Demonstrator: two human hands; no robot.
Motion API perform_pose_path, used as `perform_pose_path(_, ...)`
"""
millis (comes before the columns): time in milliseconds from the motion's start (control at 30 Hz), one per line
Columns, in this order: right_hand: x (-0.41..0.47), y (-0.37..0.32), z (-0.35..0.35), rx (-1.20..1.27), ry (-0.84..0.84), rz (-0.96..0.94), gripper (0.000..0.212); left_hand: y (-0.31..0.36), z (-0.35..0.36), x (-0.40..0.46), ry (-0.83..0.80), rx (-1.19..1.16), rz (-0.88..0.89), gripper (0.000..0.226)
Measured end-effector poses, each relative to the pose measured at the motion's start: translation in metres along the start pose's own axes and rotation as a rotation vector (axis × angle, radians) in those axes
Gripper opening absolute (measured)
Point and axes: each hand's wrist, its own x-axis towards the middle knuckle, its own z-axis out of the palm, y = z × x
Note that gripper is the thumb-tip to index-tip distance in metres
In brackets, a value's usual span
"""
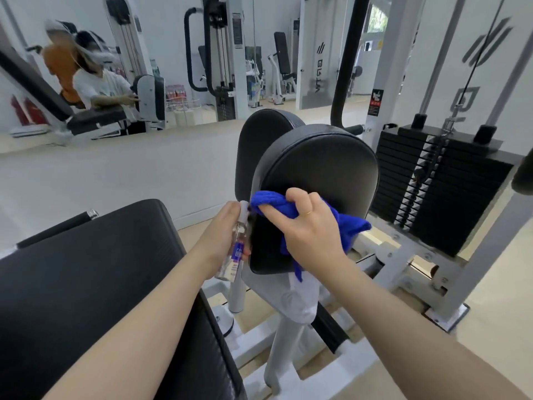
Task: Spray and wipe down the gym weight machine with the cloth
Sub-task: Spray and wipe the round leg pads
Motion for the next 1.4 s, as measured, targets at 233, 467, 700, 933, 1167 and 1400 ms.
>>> perform_pose_path(233,0.039,0.029,-0.023,-0.225,0.439,0.169,0.035,-0.001,0.002,-0.002,-0.029,0.084,-0.004,0.038)
perform_pose_path(467,-0.025,0.009,0.026,-0.371,-0.007,-0.489,0.032,0.004,-0.005,0.005,-0.032,-0.013,-0.065,0.049)
perform_pose_path(700,0.018,0.039,-0.025,-0.382,0.344,-0.033,0.028,0.002,-0.003,0.017,-0.114,0.044,-0.119,0.055)
perform_pose_path(933,-0.065,0.041,0.051,-0.429,0.025,-0.328,0.027,0.001,0.007,0.032,-0.086,-0.02,-0.154,0.059)
perform_pose_path(1167,-0.074,0.076,0.007,-0.552,0.078,-0.376,0.041,0.003,0.001,0.035,-0.167,0.02,-0.184,0.062)
perform_pose_path(1400,-0.109,0.082,0.018,-0.46,0.115,-0.028,0.045,0.0,0.012,0.03,-0.092,0.052,-0.186,0.058)
